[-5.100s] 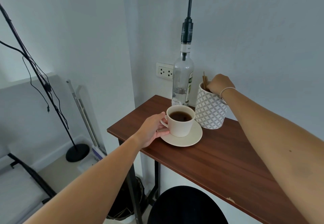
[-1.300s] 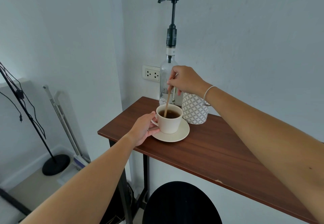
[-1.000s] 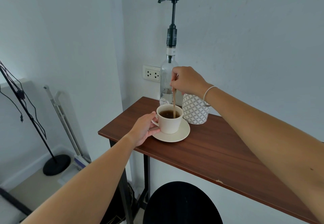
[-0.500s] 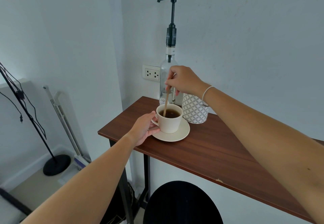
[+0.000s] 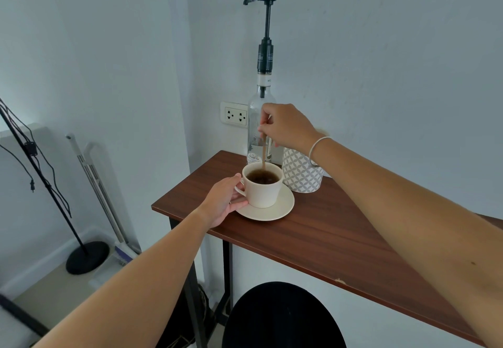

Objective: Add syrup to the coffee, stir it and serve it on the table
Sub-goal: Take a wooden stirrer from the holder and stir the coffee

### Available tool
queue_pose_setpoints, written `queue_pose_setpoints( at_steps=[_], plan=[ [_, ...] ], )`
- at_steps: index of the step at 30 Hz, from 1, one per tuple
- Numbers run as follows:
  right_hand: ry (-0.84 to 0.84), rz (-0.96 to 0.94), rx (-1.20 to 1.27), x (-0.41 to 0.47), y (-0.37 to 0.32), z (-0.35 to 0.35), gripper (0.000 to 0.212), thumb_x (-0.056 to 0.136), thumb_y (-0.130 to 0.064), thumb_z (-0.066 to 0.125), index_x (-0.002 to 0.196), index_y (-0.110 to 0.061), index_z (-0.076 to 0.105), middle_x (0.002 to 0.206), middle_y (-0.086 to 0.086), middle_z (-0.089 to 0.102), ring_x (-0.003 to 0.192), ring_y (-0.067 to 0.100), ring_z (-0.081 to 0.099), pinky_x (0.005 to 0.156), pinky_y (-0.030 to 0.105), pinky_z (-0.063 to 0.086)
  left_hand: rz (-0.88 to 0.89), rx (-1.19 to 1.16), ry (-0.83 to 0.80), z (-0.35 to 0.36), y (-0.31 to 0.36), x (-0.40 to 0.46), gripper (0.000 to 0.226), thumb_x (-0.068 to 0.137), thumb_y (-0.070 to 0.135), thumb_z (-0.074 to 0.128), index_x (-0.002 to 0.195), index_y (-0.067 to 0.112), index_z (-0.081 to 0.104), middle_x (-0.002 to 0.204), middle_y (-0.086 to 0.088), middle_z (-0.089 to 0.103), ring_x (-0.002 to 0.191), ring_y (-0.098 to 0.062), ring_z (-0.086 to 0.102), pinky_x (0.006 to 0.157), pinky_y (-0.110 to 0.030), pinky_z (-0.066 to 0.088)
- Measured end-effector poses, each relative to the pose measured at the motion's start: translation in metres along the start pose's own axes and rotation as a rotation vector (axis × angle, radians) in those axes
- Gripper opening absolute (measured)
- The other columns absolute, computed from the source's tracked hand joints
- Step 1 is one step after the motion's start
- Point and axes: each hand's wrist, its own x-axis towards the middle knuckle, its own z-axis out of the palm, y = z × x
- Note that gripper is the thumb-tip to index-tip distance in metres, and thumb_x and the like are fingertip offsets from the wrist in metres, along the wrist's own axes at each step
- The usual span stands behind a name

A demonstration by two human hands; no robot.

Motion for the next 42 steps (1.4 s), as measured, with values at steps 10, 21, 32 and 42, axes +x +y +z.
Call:
queue_pose_setpoints(
  at_steps=[10, 21, 32, 42],
  plan=[
    [0.005, 0.020, 0.178, 0.0013, -0.0023, -0.0029, 0.027, 0.089, -0.006, 0.055, 0.067, -0.019, 0.045, 0.080, 0.006, 0.072, 0.045, 0.004, 0.062, 0.047, 0.019, 0.051, 0.000, 0.012, -0.008, -0.0017, -0.0002, -0.0005, 0.042, 0.098, 0.023, 0.046, 0.138, 0.009, 0.042, 0.132, -0.011, 0.053, 0.113, -0.022, 0.058, 0.091, -0.037, 0.051],
    [-0.016, 0.050, 0.200, 0.0003, -0.0007, -0.0014, 0.025, 0.088, -0.010, 0.057, 0.067, -0.019, 0.046, 0.082, 0.008, 0.075, 0.053, 0.025, 0.064, 0.057, 0.030, 0.053, 0.000, 0.000, -0.017, -0.0010, -0.0006, 0.0003, 0.033, 0.098, 0.022, 0.046, 0.129, 0.010, 0.046, 0.109, -0.004, 0.058, 0.108, -0.020, 0.058, 0.088, -0.036, 0.052],
    [-0.003, 0.051, 0.178, -0.0007, -0.0001, 0.0004, 0.025, 0.088, -0.011, 0.056, 0.067, -0.020, 0.046, 0.079, 0.004, 0.075, 0.043, 0.014, 0.060, 0.058, 0.031, 0.053, 0.008, 0.012, -0.016, -0.0036, -0.0022, 0.0040, 0.018, 0.098, 0.023, 0.047, 0.111, 0.013, 0.053, 0.129, -0.012, 0.053, 0.118, -0.025, 0.056, 0.090, -0.037, 0.052],
    [0.030, 0.064, -0.063, -0.0001, 0.0028, -0.0023, 0.018, 0.085, -0.007, 0.049, 0.070, -0.017, 0.048, 0.087, 0.009, 0.072, 0.061, 0.020, 0.061, 0.066, 0.033, 0.052, 0.006, -0.003, -0.022, -0.0033, -0.0015, 0.0030, 0.037, 0.097, 0.023, 0.048, 0.131, 0.008, 0.047, 0.127, -0.012, 0.055, 0.116, -0.024, 0.058, 0.092, -0.038, 0.052]
  ],
)
